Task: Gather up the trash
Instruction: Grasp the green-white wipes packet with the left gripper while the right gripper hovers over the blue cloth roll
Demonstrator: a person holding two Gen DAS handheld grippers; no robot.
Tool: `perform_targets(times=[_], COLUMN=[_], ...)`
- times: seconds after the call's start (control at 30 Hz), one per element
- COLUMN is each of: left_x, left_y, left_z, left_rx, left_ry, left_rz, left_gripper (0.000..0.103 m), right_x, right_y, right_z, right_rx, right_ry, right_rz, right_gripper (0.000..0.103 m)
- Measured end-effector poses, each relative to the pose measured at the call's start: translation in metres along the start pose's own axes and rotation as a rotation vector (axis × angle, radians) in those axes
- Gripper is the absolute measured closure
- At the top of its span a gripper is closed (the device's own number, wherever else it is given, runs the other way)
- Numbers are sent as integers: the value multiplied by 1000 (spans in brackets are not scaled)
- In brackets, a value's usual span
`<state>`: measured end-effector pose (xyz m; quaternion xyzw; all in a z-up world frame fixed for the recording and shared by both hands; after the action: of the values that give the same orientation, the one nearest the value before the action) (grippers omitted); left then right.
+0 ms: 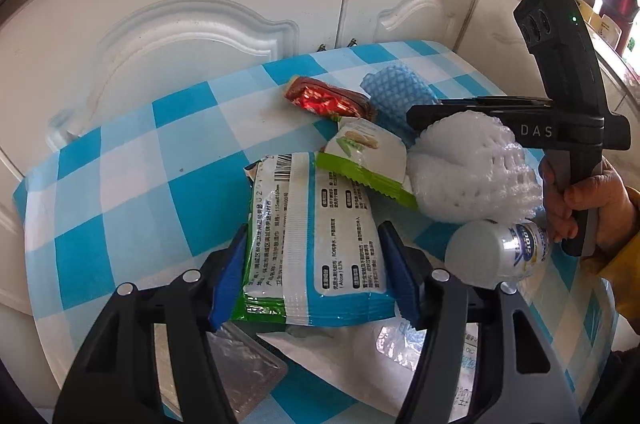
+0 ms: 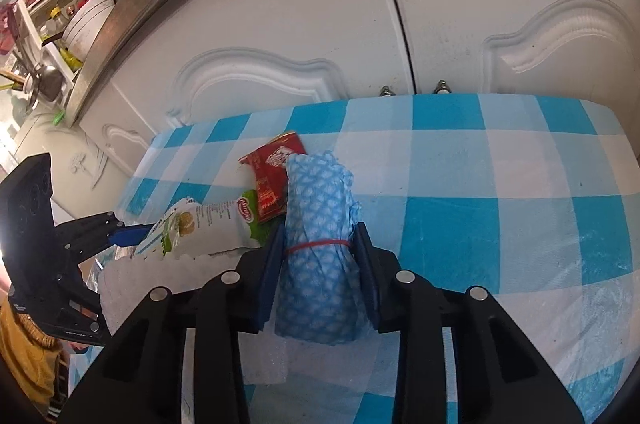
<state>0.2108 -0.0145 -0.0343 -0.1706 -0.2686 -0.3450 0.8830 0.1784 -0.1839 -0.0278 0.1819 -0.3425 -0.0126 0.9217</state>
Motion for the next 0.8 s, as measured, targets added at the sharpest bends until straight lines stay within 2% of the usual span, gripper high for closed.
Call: perform_targets(times=[0.3,0.47,0.57,0.63,0.67,0.7,0.8], left_x=[-27,-49,-62,-68,-70,-72,-76], left_y=[-30,-39,-40,-37,-34,-32,-24], left_z=[15,31,40,44,46,48,55], left_rx=[-13,-22,-18,-1,9,16,28], left_ry=[21,23,13,-2,-10,-18,-47], left_rz=[-31,-9,22,52,67,83,146], left_gripper=[39,40,40,40,40,40,40], right_x=[-37,-59,-68,-68,-65,-62,-44], right_y=[30,45,53,52,50,48,40], right_z=[21,35,40,43,45,47,50], right_rx=[28,22,-2,-12,-20,-18,23], right_ry=[14,27,43,41,28,13,-22], right_rz=[38,80,121,124,117,104,35], right_gripper=[69,69,66,50,33,22,22])
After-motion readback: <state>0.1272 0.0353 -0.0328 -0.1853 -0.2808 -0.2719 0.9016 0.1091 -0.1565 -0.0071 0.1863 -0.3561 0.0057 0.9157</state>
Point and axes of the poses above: each gripper's, at about its wrist camera, not at the fingertips, and z roughly against the way its jaws point, y to its left, x to its top, the point moved 6 cm from there along -z, roughly the way its jaws point, and after that the axes turned 2 degrees about z, right-handed, at the moved point
